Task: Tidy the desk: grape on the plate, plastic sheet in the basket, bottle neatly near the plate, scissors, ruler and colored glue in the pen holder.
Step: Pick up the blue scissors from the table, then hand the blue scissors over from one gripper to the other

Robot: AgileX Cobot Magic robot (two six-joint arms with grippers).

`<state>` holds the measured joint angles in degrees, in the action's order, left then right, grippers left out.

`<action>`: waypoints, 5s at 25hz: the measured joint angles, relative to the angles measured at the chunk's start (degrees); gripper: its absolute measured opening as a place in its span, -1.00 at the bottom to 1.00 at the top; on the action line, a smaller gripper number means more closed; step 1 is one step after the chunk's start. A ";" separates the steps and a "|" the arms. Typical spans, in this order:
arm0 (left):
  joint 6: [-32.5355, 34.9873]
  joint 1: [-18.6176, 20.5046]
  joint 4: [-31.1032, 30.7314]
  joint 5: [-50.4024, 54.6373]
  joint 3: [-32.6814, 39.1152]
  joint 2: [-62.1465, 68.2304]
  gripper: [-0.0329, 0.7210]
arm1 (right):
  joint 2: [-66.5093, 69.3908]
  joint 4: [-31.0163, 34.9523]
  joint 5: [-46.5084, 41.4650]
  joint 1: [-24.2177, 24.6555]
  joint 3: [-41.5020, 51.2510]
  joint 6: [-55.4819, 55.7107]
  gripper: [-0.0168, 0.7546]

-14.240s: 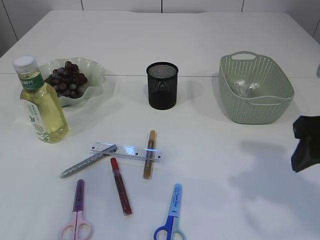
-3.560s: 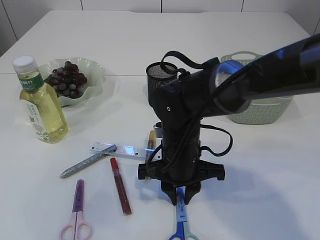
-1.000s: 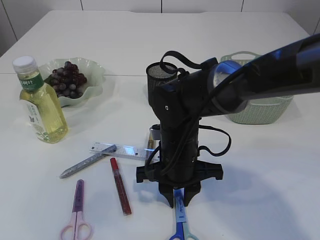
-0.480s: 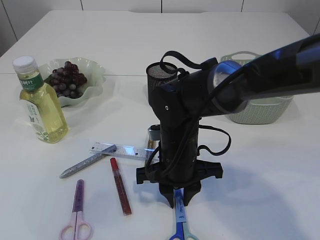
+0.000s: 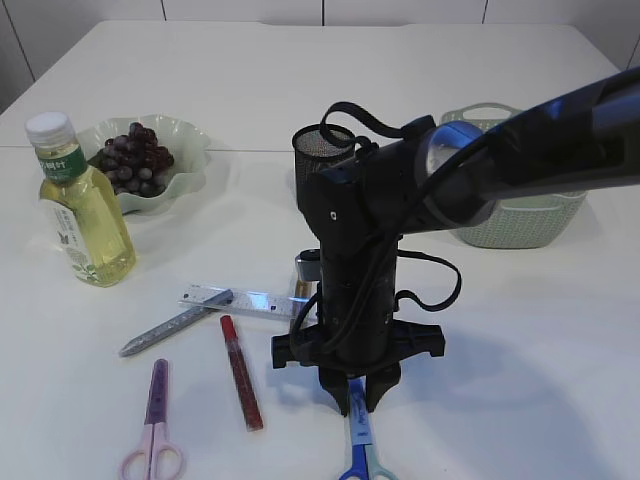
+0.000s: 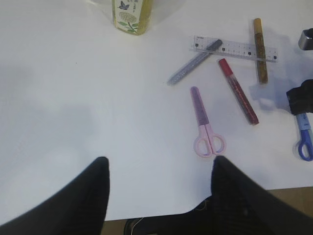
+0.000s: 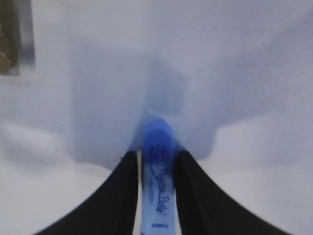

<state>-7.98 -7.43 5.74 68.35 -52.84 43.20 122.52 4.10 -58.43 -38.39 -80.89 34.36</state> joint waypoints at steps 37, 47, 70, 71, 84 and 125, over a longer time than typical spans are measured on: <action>0.00 0.00 -0.08 0.00 0.00 0.00 0.34 | 0.04 -1.73 -2.62 -0.04 0.00 -1.86 -0.54; 0.00 0.00 -0.08 0.00 0.00 0.00 0.33 | 0.04 -1.53 -4.02 -0.04 -0.09 -2.87 -0.54; 0.00 0.00 3.06 -0.21 -0.01 1.58 0.33 | -1.80 -1.21 -5.59 -0.04 -2.89 -4.76 -0.54; 0.14 0.00 3.45 -0.10 -0.01 2.39 0.33 | -1.80 -1.21 -5.85 -0.04 -3.55 -4.87 -0.54; 5.17 0.00 8.95 -2.43 -0.01 12.66 0.33 | -1.80 -0.60 -8.58 -0.04 -6.71 -5.96 -0.55; 30.78 0.00 31.60 -16.61 7.33 27.69 0.33 | -1.80 2.24 -11.31 -0.04 -22.67 -7.94 -0.55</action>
<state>22.80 -7.43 37.34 51.73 -45.51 70.88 120.72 6.34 -69.74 -38.43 -103.56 26.42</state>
